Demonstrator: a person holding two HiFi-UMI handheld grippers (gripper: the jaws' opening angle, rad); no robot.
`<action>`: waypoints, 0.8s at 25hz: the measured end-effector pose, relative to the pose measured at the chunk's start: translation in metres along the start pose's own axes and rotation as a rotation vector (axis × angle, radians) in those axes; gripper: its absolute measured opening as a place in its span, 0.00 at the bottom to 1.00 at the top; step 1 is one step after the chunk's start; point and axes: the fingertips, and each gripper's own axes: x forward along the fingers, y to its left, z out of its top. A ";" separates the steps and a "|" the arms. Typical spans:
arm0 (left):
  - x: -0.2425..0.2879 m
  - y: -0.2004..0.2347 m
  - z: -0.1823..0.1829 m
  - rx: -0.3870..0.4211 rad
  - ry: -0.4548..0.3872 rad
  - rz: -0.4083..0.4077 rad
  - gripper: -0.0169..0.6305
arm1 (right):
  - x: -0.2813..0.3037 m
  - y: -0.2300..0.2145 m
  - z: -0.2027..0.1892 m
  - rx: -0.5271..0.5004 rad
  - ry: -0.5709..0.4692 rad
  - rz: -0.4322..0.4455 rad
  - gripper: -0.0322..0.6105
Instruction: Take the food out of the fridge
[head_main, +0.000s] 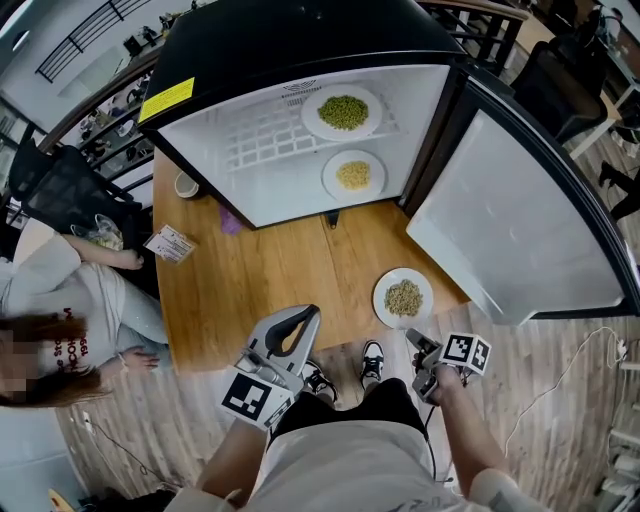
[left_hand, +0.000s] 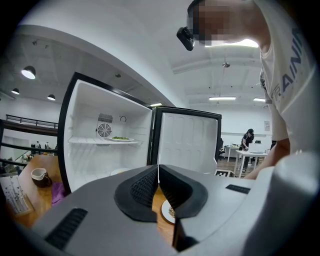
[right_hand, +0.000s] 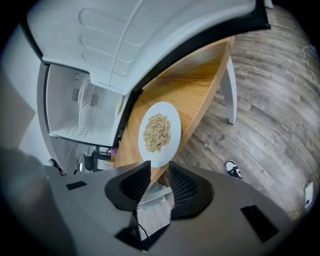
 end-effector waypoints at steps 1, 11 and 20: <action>0.000 0.000 0.000 0.000 -0.002 -0.001 0.05 | -0.004 0.009 0.000 -0.030 -0.001 0.007 0.24; -0.011 0.009 0.017 0.000 -0.040 0.024 0.05 | -0.047 0.163 0.028 -0.602 -0.261 0.179 0.08; -0.036 0.027 0.048 0.028 -0.115 0.075 0.05 | -0.083 0.282 0.031 -0.981 -0.488 0.284 0.08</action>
